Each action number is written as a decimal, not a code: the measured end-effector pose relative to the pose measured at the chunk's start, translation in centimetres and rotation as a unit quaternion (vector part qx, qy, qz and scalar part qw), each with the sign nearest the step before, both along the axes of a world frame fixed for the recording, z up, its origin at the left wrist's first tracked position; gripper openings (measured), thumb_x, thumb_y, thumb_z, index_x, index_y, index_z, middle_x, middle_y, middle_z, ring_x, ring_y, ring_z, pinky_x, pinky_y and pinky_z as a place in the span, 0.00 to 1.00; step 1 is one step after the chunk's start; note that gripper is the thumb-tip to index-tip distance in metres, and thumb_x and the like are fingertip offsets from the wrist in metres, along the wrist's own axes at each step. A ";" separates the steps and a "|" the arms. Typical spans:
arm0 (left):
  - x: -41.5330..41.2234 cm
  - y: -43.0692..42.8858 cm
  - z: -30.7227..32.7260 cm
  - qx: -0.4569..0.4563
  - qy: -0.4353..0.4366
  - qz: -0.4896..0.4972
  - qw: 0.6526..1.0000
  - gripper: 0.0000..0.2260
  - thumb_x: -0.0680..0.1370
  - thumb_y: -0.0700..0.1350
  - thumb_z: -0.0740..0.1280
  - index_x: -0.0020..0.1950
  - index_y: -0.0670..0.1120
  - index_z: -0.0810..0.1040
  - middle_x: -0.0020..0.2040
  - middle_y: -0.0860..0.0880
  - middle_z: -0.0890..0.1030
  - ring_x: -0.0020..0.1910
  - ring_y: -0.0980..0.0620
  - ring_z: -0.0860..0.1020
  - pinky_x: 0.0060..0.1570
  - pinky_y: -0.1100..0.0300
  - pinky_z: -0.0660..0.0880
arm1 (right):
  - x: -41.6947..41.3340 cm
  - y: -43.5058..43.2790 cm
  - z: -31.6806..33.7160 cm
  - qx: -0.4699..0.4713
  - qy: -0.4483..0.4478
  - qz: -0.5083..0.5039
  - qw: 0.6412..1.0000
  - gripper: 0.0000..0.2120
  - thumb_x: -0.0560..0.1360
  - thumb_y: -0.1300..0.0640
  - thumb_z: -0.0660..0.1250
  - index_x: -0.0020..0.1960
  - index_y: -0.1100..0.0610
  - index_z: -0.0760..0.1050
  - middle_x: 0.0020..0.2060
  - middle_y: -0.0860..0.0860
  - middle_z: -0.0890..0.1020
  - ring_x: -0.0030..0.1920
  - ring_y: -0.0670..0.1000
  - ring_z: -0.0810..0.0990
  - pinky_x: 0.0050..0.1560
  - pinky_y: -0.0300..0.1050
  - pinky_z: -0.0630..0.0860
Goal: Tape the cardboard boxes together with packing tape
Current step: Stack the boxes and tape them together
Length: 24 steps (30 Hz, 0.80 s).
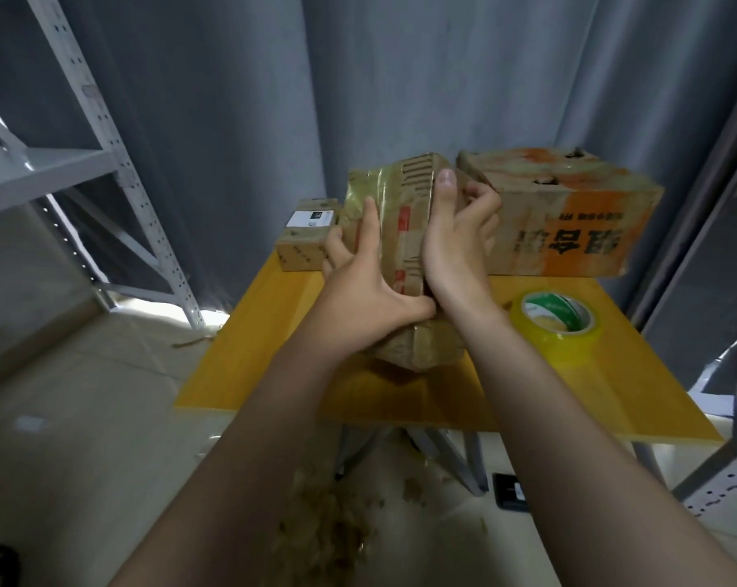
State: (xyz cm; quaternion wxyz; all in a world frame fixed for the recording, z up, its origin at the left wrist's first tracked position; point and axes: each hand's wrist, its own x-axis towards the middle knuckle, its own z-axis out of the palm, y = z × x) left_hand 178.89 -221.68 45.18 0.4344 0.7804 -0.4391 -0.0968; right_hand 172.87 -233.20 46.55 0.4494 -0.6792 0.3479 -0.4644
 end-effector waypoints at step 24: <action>3.1 2.3 -1.6 -0.201 0.193 -0.087 0.956 0.44 0.62 0.49 0.81 0.75 0.58 0.66 0.70 0.44 0.76 0.63 0.45 0.82 0.55 0.53 0.82 | -1.8 -2.5 0.0 0.105 -0.107 0.068 0.986 0.22 0.86 0.38 0.51 0.69 0.48 0.75 0.66 0.46 0.80 0.62 0.39 0.76 0.67 0.43 0.69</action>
